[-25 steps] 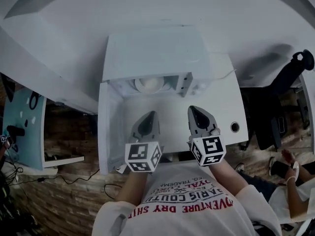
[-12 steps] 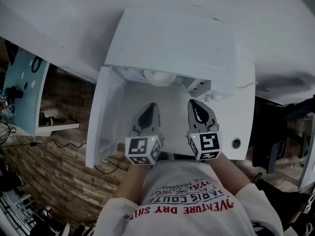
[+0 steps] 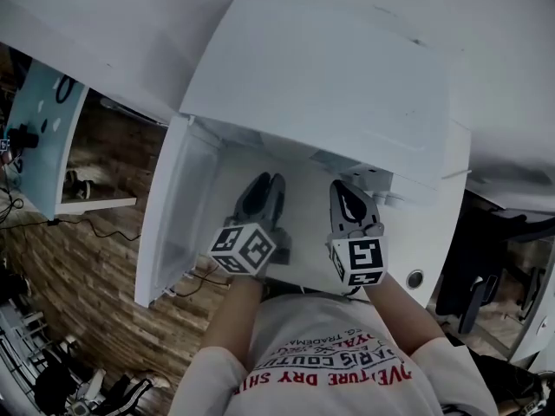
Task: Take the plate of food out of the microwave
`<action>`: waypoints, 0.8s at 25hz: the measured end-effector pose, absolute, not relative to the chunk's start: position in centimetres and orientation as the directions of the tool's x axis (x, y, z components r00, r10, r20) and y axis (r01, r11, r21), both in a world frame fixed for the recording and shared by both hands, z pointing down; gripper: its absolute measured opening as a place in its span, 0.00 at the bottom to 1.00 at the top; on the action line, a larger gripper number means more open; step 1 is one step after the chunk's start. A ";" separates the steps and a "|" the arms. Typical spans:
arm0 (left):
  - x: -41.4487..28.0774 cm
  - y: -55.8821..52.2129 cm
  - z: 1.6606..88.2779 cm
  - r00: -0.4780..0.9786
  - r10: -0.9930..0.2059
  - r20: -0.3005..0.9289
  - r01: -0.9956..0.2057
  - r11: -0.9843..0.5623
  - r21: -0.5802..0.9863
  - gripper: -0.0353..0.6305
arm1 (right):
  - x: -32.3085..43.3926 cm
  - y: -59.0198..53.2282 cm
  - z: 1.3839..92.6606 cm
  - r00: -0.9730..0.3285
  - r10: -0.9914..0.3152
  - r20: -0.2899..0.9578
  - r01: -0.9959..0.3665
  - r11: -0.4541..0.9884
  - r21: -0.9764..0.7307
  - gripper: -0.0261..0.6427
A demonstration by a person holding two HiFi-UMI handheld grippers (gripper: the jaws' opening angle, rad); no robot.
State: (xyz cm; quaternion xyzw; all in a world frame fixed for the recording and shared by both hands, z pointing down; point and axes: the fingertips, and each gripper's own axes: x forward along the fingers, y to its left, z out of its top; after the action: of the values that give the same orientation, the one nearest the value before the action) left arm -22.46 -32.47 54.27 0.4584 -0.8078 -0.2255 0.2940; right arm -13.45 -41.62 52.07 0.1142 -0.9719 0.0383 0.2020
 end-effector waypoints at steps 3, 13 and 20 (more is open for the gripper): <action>-23.3 -33.7 55.9 -0.399 -0.878 0.265 -0.527 0.456 0.717 0.23 | -13.7 -41.8 52.8 -0.889 -0.193 0.415 -0.221 0.975 -0.020 0.06; -25.0 -36.5 59.2 -0.386 -0.881 0.275 -0.280 0.396 0.875 0.23 | -13.7 -41.9 54.7 -0.872 -0.175 0.458 -0.208 0.978 -0.023 0.06; -25.1 -37.4 59.7 -0.358 -0.888 0.290 -0.200 0.376 0.905 0.14 | -14.1 -41.4 54.9 -0.872 -0.169 0.459 -0.206 0.978 -0.030 0.06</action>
State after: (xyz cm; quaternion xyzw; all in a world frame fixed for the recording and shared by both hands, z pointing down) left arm -25.10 -37.37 59.68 0.3801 -0.7153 -0.4092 0.4201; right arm -14.11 -41.41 54.86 0.0971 -0.9667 0.0390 0.2337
